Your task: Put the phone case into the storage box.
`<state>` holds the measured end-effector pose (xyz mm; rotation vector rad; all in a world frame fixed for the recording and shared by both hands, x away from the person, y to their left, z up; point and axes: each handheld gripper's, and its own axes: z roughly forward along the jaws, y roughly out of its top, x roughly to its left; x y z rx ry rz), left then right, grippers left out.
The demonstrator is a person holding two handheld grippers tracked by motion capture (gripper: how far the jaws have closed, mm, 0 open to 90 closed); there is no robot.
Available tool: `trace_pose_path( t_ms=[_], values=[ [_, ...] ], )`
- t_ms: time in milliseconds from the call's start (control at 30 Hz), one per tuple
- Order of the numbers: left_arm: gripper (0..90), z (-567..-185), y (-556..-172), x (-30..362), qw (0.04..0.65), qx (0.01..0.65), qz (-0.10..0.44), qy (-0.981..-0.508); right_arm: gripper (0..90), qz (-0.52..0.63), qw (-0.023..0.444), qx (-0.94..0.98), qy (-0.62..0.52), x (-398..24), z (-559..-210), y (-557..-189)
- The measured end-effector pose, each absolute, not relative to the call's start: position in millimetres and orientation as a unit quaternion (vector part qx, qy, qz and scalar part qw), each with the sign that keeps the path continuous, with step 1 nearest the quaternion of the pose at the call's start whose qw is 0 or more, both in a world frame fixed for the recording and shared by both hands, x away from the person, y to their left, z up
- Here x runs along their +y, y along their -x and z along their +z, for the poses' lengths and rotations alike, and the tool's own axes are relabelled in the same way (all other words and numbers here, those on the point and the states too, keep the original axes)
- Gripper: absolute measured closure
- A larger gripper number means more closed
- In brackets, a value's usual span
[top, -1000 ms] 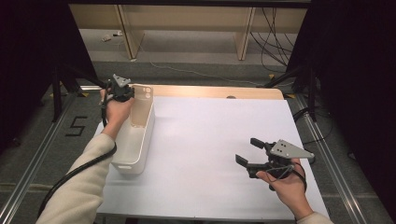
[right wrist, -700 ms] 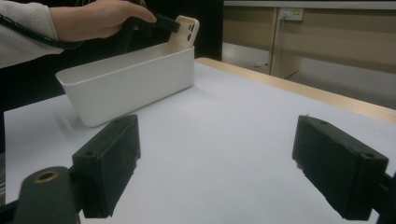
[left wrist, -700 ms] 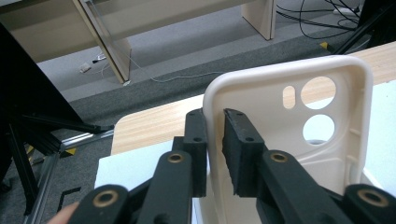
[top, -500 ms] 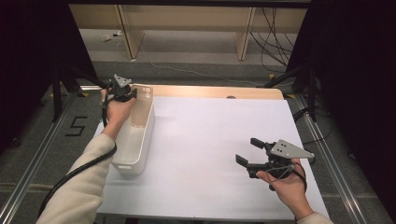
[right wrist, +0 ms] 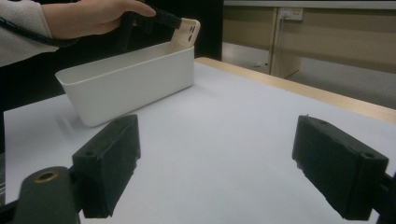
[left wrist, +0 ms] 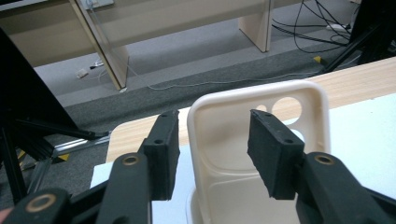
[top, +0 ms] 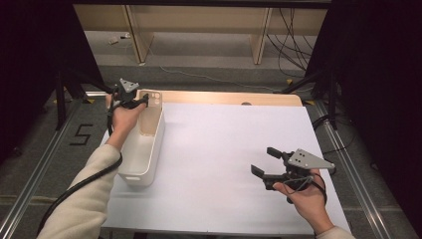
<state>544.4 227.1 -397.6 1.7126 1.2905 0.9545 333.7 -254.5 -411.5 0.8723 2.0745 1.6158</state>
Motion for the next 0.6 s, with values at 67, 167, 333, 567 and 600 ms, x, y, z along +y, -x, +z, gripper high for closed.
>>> trace_pose_path(
  t_ms=[67, 167, 333, 567, 600],
  values=[
    [50.1, -396.3, -542.4, 227.2, 0.397, 0.510, 0.366, -0.670, 16.3, 0.575, 0.184, 0.735, -0.308, -254.4, -411.7, -333.9],
    [47.9, -394.5, -539.6, 228.1, 0.409, 0.510, 0.351, -0.670, 16.3, 0.575, 0.184, 0.735, -0.309, -254.3, -411.7, -333.7],
    [40.5, -390.9, -535.5, 229.7, 0.417, 0.511, 0.334, -0.673, 16.3, 0.575, 0.183, 0.734, -0.311, -253.5, -412.0, -333.6],
    [25.2, -385.4, -527.2, 229.3, 0.420, 0.509, 0.326, -0.677, 16.2, 0.575, 0.186, 0.734, -0.310, -253.4, -412.1, -333.9],
    [22.8, -384.9, -526.3, 229.2, 0.423, 0.508, 0.325, -0.677, 16.2, 0.575, 0.184, 0.735, -0.308, -253.6, -412.0, -333.8]
  ],
)
